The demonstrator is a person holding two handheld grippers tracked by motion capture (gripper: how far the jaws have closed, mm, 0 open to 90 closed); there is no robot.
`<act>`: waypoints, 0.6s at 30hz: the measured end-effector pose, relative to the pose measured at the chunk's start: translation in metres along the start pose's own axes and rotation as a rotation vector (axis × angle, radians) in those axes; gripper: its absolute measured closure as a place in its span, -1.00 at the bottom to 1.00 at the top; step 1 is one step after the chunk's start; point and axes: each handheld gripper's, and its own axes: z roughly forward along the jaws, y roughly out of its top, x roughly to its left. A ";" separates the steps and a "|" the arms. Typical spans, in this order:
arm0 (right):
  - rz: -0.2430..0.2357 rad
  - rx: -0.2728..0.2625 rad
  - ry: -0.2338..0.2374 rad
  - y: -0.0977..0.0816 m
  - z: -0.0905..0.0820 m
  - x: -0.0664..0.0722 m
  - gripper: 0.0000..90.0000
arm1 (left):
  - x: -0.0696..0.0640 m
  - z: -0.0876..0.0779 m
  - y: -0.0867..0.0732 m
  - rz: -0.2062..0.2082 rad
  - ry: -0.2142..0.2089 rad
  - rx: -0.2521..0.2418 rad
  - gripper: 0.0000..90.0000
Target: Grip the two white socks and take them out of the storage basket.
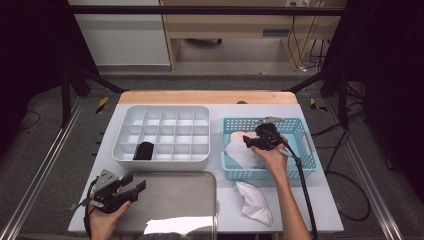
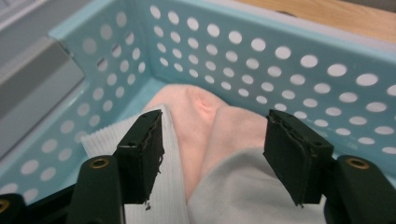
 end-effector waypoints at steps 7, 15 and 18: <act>-0.015 0.060 0.002 -0.005 0.009 0.000 -0.37 | 0.000 0.001 0.000 0.000 0.000 0.003 -0.11; -0.038 0.122 0.014 -0.009 0.015 0.001 -0.29 | 0.000 0.001 0.000 0.002 0.000 0.002 -0.11; -0.046 0.136 0.014 -0.009 0.017 0.001 -0.14 | 0.000 0.001 0.000 -0.001 0.000 0.002 -0.11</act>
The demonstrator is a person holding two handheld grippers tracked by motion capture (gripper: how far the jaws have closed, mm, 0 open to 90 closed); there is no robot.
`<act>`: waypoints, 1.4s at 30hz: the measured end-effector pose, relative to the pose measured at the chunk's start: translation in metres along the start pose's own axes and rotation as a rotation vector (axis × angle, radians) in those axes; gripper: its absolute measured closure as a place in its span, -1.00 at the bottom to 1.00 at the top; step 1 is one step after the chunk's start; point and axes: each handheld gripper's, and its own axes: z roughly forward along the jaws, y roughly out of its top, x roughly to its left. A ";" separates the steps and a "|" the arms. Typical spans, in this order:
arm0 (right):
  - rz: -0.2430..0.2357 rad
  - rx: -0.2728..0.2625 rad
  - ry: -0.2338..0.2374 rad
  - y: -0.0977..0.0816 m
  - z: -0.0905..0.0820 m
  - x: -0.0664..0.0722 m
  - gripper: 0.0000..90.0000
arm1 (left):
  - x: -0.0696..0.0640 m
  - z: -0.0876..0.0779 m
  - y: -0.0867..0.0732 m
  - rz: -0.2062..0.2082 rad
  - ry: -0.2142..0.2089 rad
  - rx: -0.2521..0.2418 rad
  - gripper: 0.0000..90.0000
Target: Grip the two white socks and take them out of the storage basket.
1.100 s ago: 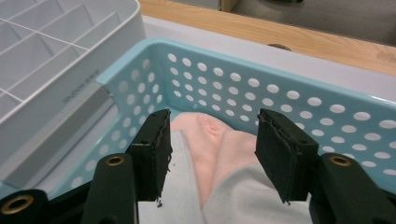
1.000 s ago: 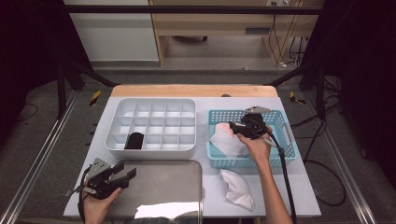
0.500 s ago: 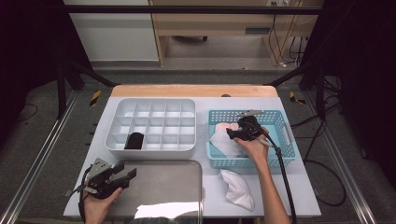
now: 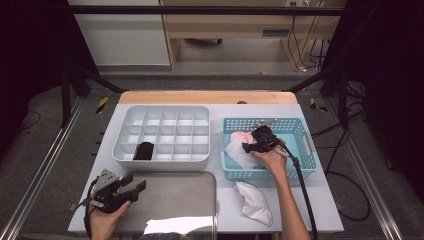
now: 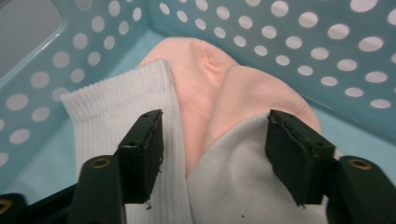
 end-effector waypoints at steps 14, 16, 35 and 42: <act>-0.031 0.015 0.006 0.001 -0.006 -0.003 0.76 | 0.001 0.000 0.000 -0.002 -0.001 0.000 -0.11; -0.032 0.005 0.000 0.001 -0.008 -0.004 0.83 | 0.001 0.000 0.000 -0.001 -0.001 0.000 -0.11; 0.056 -0.171 -0.003 0.010 -0.019 -0.012 0.92 | 0.001 0.001 0.000 -0.001 0.000 0.004 -0.11; 0.058 -0.146 0.001 0.009 -0.017 -0.014 0.62 | 0.001 0.001 0.000 -0.002 -0.002 0.004 -0.11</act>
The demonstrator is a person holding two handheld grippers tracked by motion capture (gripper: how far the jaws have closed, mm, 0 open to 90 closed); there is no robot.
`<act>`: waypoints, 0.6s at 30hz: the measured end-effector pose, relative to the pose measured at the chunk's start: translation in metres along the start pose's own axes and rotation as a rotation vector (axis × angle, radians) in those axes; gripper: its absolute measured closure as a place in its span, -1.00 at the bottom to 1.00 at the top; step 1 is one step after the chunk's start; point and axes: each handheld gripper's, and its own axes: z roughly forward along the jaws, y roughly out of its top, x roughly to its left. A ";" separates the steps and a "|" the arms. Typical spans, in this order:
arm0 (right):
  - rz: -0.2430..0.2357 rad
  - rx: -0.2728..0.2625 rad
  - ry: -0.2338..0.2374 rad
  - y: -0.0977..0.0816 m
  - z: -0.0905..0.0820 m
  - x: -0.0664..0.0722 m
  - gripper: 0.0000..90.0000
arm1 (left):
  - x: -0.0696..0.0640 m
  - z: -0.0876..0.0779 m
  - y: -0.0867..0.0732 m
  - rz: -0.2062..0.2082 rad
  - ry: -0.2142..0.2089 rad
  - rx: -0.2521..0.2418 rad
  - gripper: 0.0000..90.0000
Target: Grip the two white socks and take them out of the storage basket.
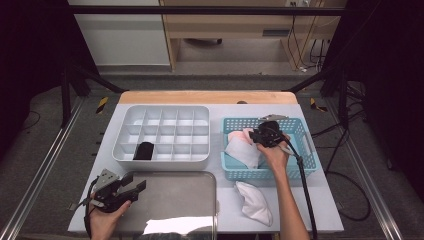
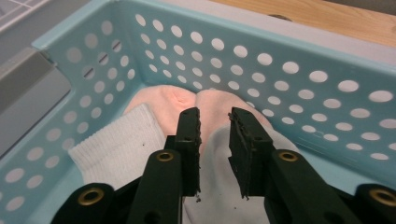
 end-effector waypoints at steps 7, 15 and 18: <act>-0.050 0.023 0.007 0.000 -0.012 -0.001 0.27 | -0.001 0.001 0.000 0.003 -0.001 0.002 -0.11; -0.088 0.091 0.042 -0.006 0.000 0.002 0.14 | 0.000 0.000 0.000 0.001 -0.001 0.001 -0.11; -0.095 0.123 0.054 -0.009 0.003 0.002 0.23 | 0.000 0.000 0.000 0.001 0.000 0.002 -0.11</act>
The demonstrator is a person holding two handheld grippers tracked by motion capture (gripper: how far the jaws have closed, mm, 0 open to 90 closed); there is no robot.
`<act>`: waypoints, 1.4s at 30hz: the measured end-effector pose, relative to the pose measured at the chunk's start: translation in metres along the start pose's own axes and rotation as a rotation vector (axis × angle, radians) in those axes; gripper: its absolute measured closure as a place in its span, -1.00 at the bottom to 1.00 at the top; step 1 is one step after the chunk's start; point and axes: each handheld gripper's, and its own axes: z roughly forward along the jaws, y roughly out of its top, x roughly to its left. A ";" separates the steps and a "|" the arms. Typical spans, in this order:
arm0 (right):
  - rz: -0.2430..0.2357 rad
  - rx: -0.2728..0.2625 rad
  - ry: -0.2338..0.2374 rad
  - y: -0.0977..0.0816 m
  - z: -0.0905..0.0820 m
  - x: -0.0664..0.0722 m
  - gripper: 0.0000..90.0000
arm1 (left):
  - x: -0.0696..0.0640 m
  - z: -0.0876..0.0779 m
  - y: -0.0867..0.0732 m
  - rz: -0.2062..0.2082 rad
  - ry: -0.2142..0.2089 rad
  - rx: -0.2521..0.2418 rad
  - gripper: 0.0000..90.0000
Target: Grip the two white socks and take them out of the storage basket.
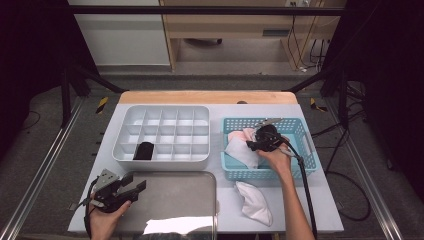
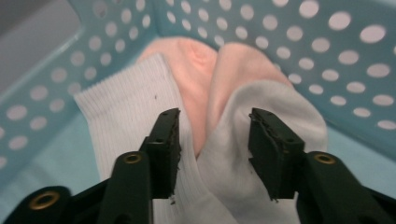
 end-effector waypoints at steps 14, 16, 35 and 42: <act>0.008 -0.030 -0.024 0.001 -0.014 -0.005 0.91 | 0.000 0.000 0.000 0.001 0.002 -0.001 -0.11; 0.020 -0.062 -0.036 0.003 -0.017 -0.005 0.91 | 0.000 0.000 0.000 0.002 0.002 0.000 -0.11; 0.068 -0.106 -0.062 0.003 -0.009 -0.010 0.85 | 0.000 0.000 0.000 0.000 0.000 -0.002 -0.11; 0.068 -0.128 -0.050 0.005 -0.018 -0.008 0.73 | -0.001 0.001 0.000 0.002 -0.001 0.001 -0.11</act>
